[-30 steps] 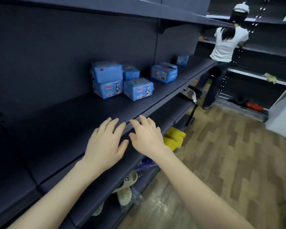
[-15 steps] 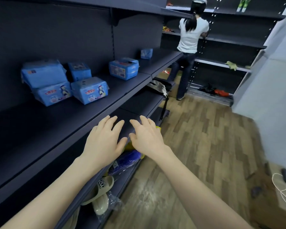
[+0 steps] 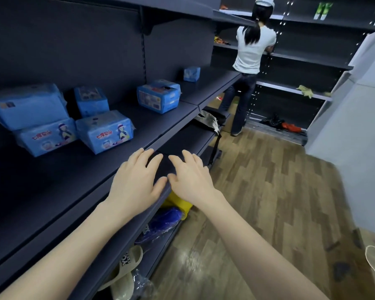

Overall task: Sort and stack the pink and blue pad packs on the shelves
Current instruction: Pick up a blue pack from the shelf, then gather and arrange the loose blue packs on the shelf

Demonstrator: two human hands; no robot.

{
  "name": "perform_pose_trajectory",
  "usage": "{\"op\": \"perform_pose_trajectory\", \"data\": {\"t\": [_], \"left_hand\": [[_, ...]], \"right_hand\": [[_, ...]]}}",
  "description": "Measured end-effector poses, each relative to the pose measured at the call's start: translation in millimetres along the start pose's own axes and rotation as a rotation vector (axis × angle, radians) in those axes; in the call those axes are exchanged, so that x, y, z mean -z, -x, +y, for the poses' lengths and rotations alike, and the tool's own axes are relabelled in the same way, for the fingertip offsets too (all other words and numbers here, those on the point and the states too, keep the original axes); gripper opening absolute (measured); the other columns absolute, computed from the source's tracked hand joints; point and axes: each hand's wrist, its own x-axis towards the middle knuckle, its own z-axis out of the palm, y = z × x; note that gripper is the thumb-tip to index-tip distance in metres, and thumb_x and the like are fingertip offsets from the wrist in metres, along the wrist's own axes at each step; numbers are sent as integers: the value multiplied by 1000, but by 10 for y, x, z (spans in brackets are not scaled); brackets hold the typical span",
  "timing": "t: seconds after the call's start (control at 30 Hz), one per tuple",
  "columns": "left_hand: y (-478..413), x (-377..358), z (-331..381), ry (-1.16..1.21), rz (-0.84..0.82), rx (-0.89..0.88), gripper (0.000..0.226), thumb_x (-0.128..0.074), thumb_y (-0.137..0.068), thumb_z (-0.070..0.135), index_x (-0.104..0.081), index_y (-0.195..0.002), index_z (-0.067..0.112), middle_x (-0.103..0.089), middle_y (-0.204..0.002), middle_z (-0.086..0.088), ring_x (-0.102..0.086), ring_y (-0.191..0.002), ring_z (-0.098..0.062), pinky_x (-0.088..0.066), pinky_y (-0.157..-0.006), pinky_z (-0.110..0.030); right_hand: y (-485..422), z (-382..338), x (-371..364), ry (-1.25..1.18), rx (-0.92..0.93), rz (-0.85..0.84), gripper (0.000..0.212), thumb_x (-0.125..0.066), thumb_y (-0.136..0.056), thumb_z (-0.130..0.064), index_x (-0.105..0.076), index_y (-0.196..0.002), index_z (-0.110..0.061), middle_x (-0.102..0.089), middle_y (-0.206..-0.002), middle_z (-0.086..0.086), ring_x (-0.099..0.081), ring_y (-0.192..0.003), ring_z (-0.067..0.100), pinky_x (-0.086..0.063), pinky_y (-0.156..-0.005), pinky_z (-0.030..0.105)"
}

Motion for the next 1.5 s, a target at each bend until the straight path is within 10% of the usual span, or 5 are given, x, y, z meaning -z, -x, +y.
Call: {"op": "perform_pose_trajectory", "data": {"t": [0.27, 0.93, 1.17, 1.37, 1.5], "left_hand": [[-640, -151, -475, 62, 30, 185, 58, -52, -91, 36, -36, -142, 14, -32, -149, -10, -23, -140, -28, -30, -107, -45], [-1073, -105, -1097, -175, 60, 396, 56, -83, -61, 21, -64, -109, 0, -64, -105, -21, -62, -98, -43, -52, -69, -52], [-1279, -87, -1085, -165, 54, 555, 59, -59, -87, 32, -41, -139, 8, -37, -145, -16, -26, -138, -33, -30, -105, -49], [-1273, -158, -1169, -158, -103, 736, 70, -26, -84, 54, -28, -145, 20, -27, -150, -7, -20, -139, -26, -27, -107, -41], [-1313, -111, -1322, -35, -238, 756, 66, -42, -88, 58, -22, -145, 30, -28, -147, 2, -26, -135, -20, -33, -104, -34]], "right_hand": [[-960, -147, 22, 35, 125, -19, 50, -42, -96, -29, -26, -142, -21, -16, -152, 10, -10, -140, 34, -24, -106, 56], [-2072, -503, -5, -5, 461, -40, 52, -45, -93, -28, -30, -142, -19, -31, -141, 12, -21, -134, 35, -32, -101, 52], [-2409, -474, 56, -52, 574, -42, 51, -49, -91, -27, -35, -140, -20, -33, -140, 11, -23, -133, 35, -33, -101, 54], [-2658, -491, 23, -49, 680, -293, 72, -63, -81, -27, -25, -143, -27, -26, -143, 9, -24, -132, 36, -35, -103, 50], [-2788, -568, -68, -25, 767, -415, 88, -70, -73, -26, -18, -144, -30, -20, -147, 6, -24, -132, 32, -36, -103, 48]]}}
